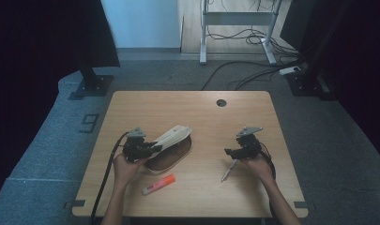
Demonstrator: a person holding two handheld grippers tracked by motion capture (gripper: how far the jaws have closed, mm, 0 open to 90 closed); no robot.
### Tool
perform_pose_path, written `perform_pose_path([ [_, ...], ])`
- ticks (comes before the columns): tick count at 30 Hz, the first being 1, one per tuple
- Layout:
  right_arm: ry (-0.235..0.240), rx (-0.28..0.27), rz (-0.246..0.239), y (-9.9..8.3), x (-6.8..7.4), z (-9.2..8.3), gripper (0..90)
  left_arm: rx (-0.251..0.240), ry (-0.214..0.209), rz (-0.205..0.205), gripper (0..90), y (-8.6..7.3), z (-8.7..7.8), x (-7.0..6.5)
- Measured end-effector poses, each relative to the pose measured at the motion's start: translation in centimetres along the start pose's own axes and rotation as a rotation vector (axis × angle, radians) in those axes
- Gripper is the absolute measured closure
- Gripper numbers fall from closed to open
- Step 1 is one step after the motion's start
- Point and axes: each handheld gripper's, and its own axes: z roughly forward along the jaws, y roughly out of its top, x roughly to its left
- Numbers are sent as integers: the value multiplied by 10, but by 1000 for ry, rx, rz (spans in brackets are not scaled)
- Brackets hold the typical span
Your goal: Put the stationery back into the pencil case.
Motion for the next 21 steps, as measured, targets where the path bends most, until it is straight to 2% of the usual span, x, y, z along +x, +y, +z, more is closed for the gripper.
perform_pose_path([
  [4,2,-3,8,-7,-1,-3,237,-1,-1,0,729,0,0,0],
  [9,15,-5,3,-17,6,-9,258,-5,-3,0,728,0,-2,-1],
  [14,44,-1,-3,-25,13,-16,344,-7,-4,0,727,1,-2,-1],
  [16,65,-6,-1,-31,18,-21,418,-7,-4,0,727,1,-2,-1],
  [19,79,-6,-5,-34,22,-24,456,-9,-5,1,727,1,-2,-1],
  [21,98,-13,-12,-38,29,-30,530,-9,-5,0,727,1,-2,-1],
])
